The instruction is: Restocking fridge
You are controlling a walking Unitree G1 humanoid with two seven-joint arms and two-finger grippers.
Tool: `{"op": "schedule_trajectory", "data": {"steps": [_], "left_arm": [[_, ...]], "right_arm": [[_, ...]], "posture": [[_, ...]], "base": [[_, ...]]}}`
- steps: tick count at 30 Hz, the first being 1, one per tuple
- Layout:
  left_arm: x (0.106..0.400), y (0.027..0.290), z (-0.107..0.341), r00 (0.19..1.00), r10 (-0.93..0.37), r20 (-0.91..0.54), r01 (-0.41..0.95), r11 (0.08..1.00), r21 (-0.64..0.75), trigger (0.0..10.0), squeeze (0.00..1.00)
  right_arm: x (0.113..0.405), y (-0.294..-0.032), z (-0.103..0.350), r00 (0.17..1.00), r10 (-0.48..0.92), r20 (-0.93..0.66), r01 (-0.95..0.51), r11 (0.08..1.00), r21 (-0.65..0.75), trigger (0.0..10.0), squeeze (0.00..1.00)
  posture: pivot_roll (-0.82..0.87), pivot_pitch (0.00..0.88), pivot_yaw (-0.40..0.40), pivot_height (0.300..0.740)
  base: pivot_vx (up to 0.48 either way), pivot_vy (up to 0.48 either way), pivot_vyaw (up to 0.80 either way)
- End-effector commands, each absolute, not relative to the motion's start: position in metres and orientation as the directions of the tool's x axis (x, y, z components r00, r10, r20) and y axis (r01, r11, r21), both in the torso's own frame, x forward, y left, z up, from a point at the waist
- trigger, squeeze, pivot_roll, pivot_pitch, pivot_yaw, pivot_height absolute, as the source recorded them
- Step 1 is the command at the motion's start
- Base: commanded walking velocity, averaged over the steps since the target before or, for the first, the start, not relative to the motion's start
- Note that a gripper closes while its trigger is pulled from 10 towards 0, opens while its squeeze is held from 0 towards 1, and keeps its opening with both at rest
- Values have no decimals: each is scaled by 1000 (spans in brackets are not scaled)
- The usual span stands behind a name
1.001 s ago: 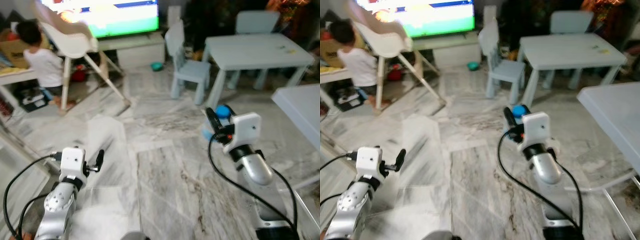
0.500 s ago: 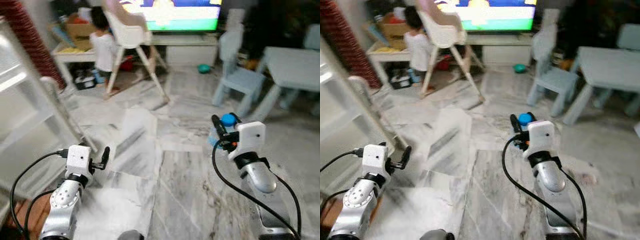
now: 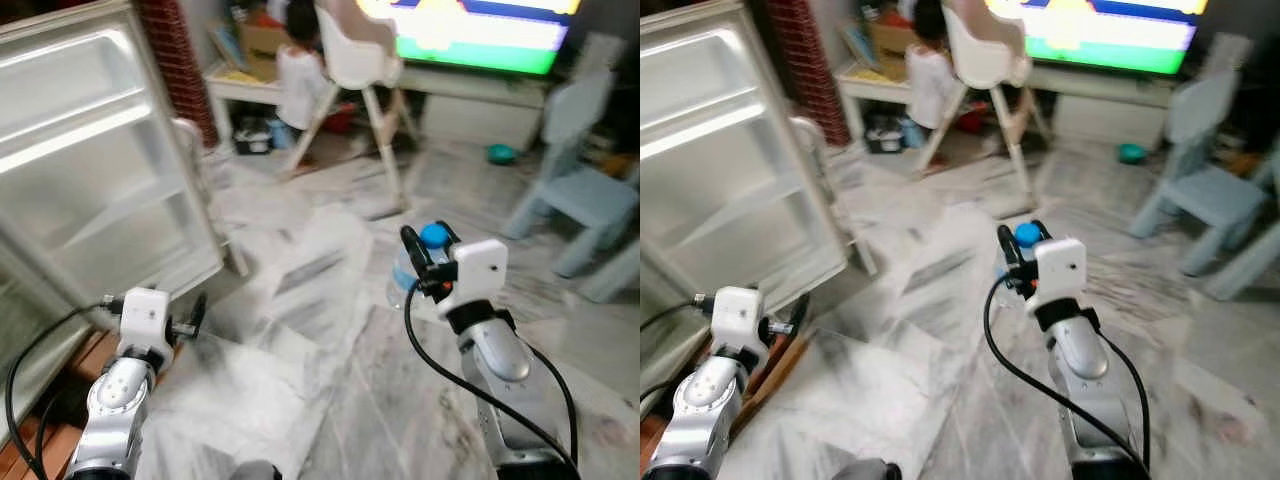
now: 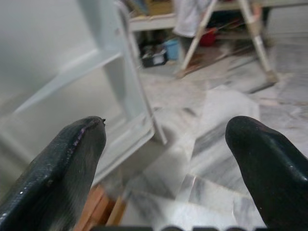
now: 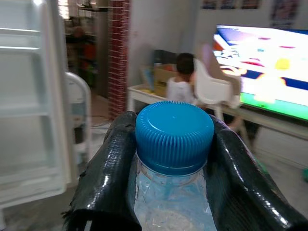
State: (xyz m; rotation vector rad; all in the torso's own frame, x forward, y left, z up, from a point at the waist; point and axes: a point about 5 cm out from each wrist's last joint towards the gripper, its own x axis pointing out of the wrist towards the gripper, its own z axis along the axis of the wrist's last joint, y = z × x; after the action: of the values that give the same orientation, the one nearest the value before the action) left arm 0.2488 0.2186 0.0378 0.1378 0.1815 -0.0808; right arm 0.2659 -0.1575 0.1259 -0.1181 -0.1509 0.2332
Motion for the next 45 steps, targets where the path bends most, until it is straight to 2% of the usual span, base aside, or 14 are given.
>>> {"op": "schedule_trajectory", "data": {"steps": [1, 6, 11, 17, 27, 31, 34, 38, 41, 45], "left_arm": [[248, 224, 40, 982, -51, -180, 75, 989, 130, 10000, 0], [241, 229, 38, 983, -2, -182, 18, 996, 89, 10000, 0], [224, 233, 31, 978, 54, -200, -51, 999, 19, 10000, 0], [215, 221, 25, 975, -1, -223, 7, 1000, 27, 10000, 0], [230, 208, 36, 985, -44, -168, 38, 999, -34, 10000, 0], [230, 203, 35, 984, -62, -170, 56, 998, -38, 10000, 0], [232, 198, 35, 976, -121, -183, 130, 991, 41, 10000, 0], [237, 202, 36, 965, -166, -203, 188, 977, 97, 10000, 0], [248, 217, 48, 964, -177, -198, 207, 968, 139, 10000, 0], [249, 215, 56, 965, -185, -186, 208, 972, 114, 10000, 0]], "right_arm": [[266, -160, 131, 960, 228, 162, -206, 968, -140, 10000, 0], [261, -167, 124, 969, 200, 144, -176, 971, -159, 10000, 0], [247, -185, 111, 986, 139, 95, -124, 982, -145, 10000, 0], [245, -190, 108, 987, 134, 84, -120, 980, -159, 10000, 0], [253, -181, 113, 979, 170, 109, -151, 975, -163, 10000, 0], [249, -187, 105, 989, 129, 78, -115, 981, -159, 10000, 0], [249, -192, 100, 993, 100, 62, -89, 982, -169, 10000, 0], [250, -192, 101, 993, 100, 60, -89, 981, -170, 10000, 0], [252, -193, 102, 993, 102, 65, -90, 981, -174, 10000, 0], [252, -193, 103, 993, 92, 74, -77, 981, -176, 10000, 0]], "posture": [[-2, 0, 24, 740], [-4, 0, 23, 740], [1, 0, 17, 740], [-1, 0, 18, 740], [1, 0, 16, 740], [-1, 0, 15, 740], [-3, 0, 9, 740], [-2, 0, 8, 740], [-4, 0, 13, 740], [-5, 0, 13, 740]], "base": [[0, 0, 769], [0, 0, 769], [0, 0, 769], [0, 0, 768], [0, 0, 767], [0, 0, 0], [0, 0, 0], [0, 0, 0], [0, 0, 0], [0, 0, 0]]}}
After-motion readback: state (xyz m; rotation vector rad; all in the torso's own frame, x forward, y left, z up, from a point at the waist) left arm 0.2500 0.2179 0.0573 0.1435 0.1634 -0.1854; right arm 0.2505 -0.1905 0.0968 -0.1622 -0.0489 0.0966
